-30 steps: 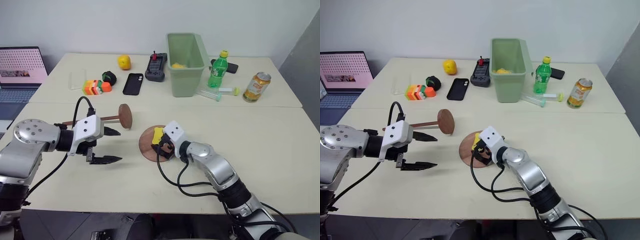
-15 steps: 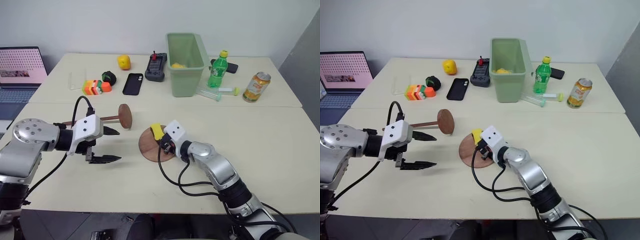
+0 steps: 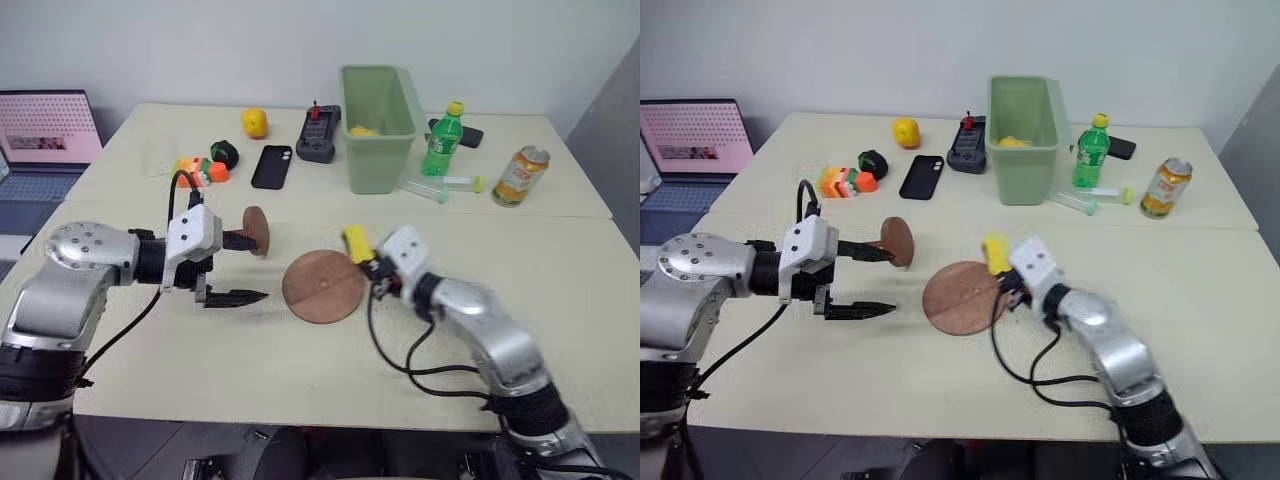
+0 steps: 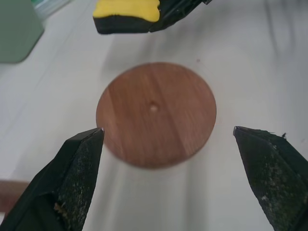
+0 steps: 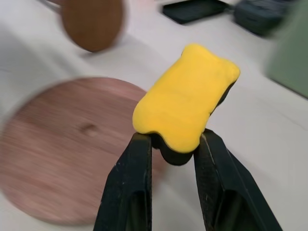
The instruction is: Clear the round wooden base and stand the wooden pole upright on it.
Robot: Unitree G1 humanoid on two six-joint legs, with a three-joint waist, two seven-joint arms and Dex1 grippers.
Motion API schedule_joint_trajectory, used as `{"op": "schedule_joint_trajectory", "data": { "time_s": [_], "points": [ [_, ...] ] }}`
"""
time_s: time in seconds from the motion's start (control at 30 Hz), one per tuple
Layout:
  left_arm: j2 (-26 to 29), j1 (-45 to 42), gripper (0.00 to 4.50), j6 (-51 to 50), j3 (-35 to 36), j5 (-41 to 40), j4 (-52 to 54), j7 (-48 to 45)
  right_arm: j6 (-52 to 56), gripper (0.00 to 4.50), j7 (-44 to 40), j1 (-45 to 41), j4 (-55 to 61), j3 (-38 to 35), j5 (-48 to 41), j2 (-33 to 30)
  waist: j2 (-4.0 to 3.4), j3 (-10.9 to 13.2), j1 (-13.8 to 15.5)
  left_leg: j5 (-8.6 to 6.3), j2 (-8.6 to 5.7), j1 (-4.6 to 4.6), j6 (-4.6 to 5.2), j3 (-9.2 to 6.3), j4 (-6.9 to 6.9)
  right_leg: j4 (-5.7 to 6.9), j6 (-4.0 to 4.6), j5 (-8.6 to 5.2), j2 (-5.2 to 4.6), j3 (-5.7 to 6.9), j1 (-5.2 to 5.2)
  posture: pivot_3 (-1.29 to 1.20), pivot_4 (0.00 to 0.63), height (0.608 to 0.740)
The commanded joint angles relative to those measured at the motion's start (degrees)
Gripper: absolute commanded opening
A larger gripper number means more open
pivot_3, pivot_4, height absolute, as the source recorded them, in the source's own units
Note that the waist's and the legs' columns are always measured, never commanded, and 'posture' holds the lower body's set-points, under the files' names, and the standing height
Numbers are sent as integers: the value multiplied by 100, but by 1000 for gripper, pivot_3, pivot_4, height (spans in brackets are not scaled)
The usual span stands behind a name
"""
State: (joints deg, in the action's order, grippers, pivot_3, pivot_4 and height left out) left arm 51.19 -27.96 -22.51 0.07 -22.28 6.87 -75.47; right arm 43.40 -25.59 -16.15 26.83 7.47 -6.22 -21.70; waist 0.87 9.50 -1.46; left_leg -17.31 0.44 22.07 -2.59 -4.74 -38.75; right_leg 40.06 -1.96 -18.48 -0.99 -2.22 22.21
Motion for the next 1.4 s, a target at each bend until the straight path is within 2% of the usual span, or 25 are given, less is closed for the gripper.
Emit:
{"op": "schedule_joint_trajectory", "data": {
  "time_s": [0.03,0.13,0.27,0.33,0.37,0.47,0.63,0.77,0.9,1.03,1.13,1.23,1.33,1.4],
  "points": [
    [-760,-651,4500,-17,-573,-45,149,191,42,789,266,786,476,-1567,-111,-305,-1,0,49,0,-3,1,0,1,0,-1,0,0,-1,0,-2,0,150,740],
    [-1532,-1123,4500,133,-1088,149,-192,276,-147,789,482,1303,313,-2328,-166,-276,0,0,54,0,-12,1,0,18,-3,-4,-3,1,-4,-4,-9,0,150,740],
    [-2408,-1612,4500,569,-1682,596,-843,408,-33,789,892,1587,76,-3059,-383,134,-3,-1,-56,0,-46,-9,1,19,-1,5,-3,1,-3,-13,-8,0,150,740],
    [-2618,-1729,4500,773,-1831,736,-1091,388,66,1489,1035,1622,73,-3255,-475,291,-6,-3,-105,0,-43,-15,1,18,4,8,-3,1,1,-25,-4,0,150,740],
    [-2731,-1804,4500,949,-1919,881,-1285,435,117,1563,1100,1638,94,-3358,-550,386,-10,-4,-130,0,-41,-17,1,18,6,9,-3,1,3,-27,-3,0,150,740],
    [-2962,-1948,4500,1261,-2042,1092,-1657,458,211,2458,1210,1710,203,-3496,-675,492,-13,-6,-135,0,-40,-16,1,14,7,11,-3,1,6,-26,-3,0,150,740],
    [-3148,-1965,4500,1428,-2004,1169,-1835,468,271,3596,1350,1817,408,-3556,-770,449,-14,-6,-112,1,-53,-14,1,13,4,9,-4,1,-6,-26,-3,0,150,740],
    [-3056,-1822,4500,1331,-1870,1111,-1653,488,214,4468,1274,1978,702,-3543,-783,269,-16,-7,-82,1,-55,-13,1,12,3,8,-4,0,-7,-25,-4,0,150,740],
    [-2657,-1670,4500,847,-1258,750,-1211,650,-58,4468,539,2235,1415,-3035,-873,-489,-20,-5,-92,1,-56,-12,1,13,2,8,-6,-1,-8,-28,-3,0,150,740],
    [-1611,-1183,4500,174,-522,301,-432,488,-183,4468,-487,2102,1984,-2404,-1447,-1241,-22,-4,-183,0,-42,-20,2,13,5,10,-6,-1,0,-30,-3,0,150,740],
    [-717,-674,4500,-365,180,56,-96,476,-285,4468,-1171,1473,2050,-1884,-1886,-1639,-25,0,-206,0,8,-22,1,5,5,3,-5,-1,5,-20,-10,0,150,740],
    [233,-64,4500,-240,746,226,-282,337,-275,4468,-1863,475,1839,-1177,-2309,-1839,-21,9,-194,0,13,-23,2,7,7,0,-4,0,15,-16,-12,0,150,740],
    [923,265,4500,189,858,542,-852,143,-290,4468,-2214,-386,1394,-527,-2338,-1809,-15,15,-136,0,11,-22,1,-2,5,-6,-4,0,14,-8,-15,0,150,740],
    [1145,251,4500,473,785,726,-1278,114,-349,4468,-2301,-759,1124,-171,-2259,-1689,-13,17,-50,0,7,-20,1,-5,4,-10,-4,-1,6,-2,-16,0,150,740]
  ]
}}
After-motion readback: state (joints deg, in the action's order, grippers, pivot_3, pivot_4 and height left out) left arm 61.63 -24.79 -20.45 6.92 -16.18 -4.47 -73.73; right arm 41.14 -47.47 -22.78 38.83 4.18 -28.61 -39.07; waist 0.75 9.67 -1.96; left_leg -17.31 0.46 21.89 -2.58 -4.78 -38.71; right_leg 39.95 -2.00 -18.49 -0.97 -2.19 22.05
